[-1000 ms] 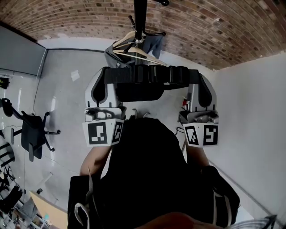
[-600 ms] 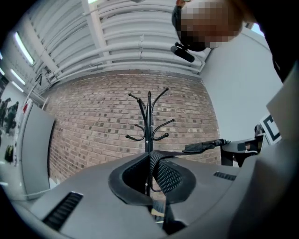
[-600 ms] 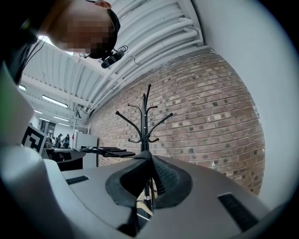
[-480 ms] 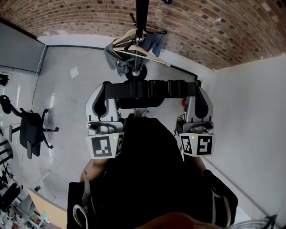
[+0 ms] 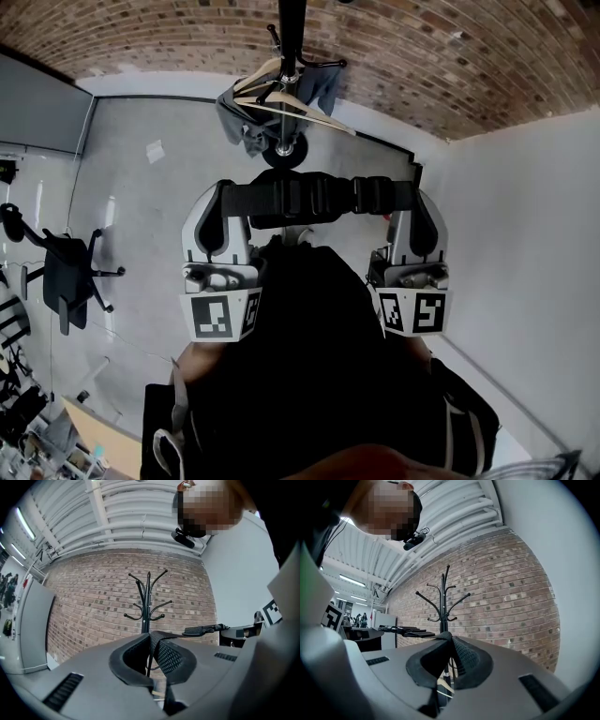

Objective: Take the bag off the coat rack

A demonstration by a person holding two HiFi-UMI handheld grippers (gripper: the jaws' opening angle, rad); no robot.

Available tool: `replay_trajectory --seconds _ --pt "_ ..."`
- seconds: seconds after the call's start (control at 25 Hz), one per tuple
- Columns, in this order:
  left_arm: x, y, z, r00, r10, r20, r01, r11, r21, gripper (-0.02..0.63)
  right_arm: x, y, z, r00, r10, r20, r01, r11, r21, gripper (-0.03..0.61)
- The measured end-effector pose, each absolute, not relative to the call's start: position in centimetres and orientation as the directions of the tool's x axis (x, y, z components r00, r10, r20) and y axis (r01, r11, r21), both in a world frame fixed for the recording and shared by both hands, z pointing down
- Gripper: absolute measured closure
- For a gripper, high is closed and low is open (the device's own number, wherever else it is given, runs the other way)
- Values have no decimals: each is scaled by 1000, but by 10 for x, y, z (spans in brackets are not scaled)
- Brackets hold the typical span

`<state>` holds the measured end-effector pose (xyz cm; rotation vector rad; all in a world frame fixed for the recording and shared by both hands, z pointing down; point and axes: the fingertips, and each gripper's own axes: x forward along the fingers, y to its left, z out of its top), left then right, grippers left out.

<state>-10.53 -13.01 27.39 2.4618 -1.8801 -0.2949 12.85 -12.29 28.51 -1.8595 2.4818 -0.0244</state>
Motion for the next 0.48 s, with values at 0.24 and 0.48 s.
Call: replay_trajectory --seconds 0.24,0.48 --pt "-103 -123 265 248 -954 -168 -964 -261 57 592 131 -116 284 -273 -962 -29 -961 274 -46 557" --pt "-103 -123 266 246 -956 -159 -960 -263 98 592 131 -111 282 -275 -960 -41 -960 277 -32 557"
